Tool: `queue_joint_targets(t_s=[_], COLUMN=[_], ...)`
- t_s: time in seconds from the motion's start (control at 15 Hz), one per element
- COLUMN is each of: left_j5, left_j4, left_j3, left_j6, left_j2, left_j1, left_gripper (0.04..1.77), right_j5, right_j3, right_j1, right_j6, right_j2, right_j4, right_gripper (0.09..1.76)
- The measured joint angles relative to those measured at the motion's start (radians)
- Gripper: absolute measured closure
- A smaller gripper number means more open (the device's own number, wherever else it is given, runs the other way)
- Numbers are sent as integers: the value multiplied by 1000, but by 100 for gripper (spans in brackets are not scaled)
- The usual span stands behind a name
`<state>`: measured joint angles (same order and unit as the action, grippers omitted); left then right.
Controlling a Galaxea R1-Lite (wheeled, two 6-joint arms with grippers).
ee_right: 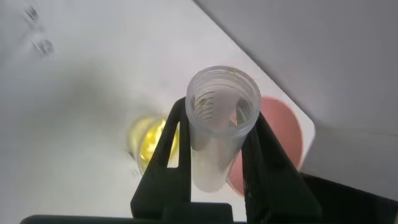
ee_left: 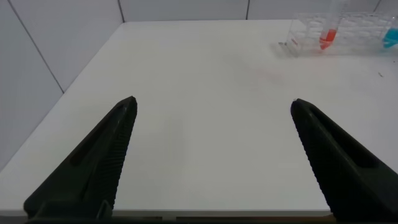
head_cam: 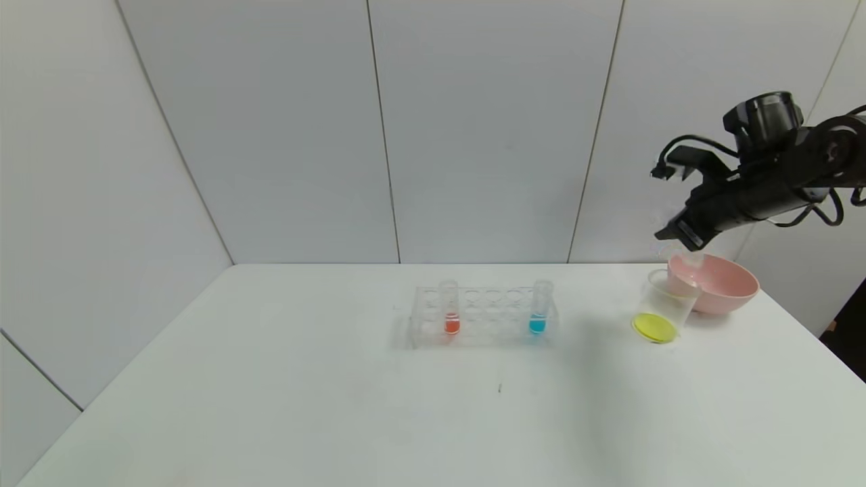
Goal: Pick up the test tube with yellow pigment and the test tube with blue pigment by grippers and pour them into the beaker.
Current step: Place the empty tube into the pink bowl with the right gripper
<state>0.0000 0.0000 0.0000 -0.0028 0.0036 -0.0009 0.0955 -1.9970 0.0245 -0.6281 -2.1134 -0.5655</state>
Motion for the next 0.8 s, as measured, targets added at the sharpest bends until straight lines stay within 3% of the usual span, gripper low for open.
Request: queue_joint_targets(t_s=[0.27,0.4,0.8], left_j5=[0,0,0], left_j4=[0,0,0], left_j3=[0,0,0], left_j6=[0,0,0], left_j2=[0,0,0], left_j1=[1,0,0], left_gripper=[5,5,5], right_j5=[88,107,116], right_j3=[64,138,569], right_j1=[5,-3,-64], right_j6=[285,368,505], right_j2=[62,96,205], right_j4=[166,279,853], right_gripper=[132,132,132])
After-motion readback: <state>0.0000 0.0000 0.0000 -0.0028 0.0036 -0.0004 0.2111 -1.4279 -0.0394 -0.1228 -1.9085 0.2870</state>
